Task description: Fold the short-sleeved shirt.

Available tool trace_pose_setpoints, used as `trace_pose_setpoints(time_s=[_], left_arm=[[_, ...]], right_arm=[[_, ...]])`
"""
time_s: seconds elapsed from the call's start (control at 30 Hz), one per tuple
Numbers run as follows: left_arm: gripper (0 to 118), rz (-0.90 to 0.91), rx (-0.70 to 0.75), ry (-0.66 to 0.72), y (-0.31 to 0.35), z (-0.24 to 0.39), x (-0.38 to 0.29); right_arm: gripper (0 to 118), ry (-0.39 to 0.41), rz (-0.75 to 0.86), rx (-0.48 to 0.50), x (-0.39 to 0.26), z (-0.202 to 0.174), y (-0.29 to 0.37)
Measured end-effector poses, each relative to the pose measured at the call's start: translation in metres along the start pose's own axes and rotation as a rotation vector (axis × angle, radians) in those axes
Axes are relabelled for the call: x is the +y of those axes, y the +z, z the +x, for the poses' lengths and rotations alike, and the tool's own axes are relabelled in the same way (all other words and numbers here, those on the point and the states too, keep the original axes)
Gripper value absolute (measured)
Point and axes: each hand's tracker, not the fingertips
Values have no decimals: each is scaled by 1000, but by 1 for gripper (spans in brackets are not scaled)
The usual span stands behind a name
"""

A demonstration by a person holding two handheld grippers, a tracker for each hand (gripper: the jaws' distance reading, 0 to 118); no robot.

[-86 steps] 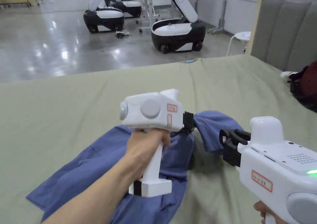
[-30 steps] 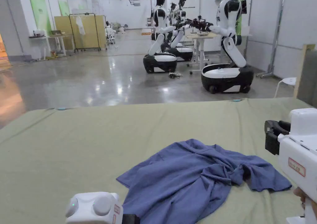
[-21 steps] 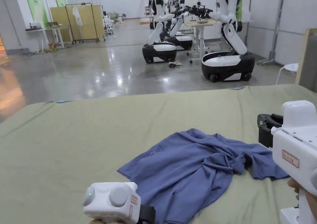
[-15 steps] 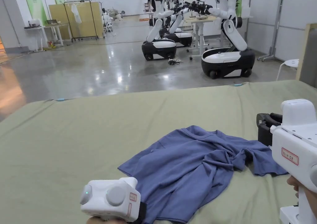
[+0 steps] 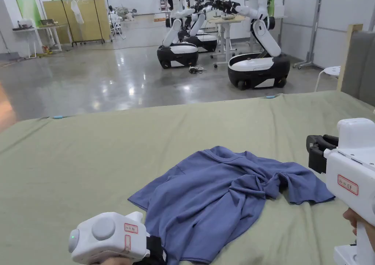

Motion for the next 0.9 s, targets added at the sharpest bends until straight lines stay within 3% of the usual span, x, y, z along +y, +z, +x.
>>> trace_pose_setpoints(time_s=[0.23, 0.3, 0.43, 0.63, 0.7, 0.77, 0.8, 0.9], left_arm=[[2, 104, -195, 110, 55, -11, 18], [2, 150, -204, 83, 81, -13, 29], [2, 247, -139, 17, 130, -12, 49], [2, 413, -32, 44, 189, -41, 79], [2, 439, 20, 41, 194, -45, 87], [2, 427, 17, 62, 185, -49, 92], [2, 410, 7, 67, 178, -49, 93], [2, 386, -4, 62, 152, -44, 92]], right_arm=[[4, -2, -33, 7, -9, 7, -15], [4, 5, -49, 0, -11, 11, -23], [5, 9, -80, -9, -18, 26, -41], [7, -41, -186, -41, -33, 69, -90], [34, -25, -257, -44, -40, 81, -121], [75, 5, -342, -45, -50, 89, -159], [85, 13, -389, -42, -56, 94, -182], [86, -10, -556, -28, -70, 112, -248]])
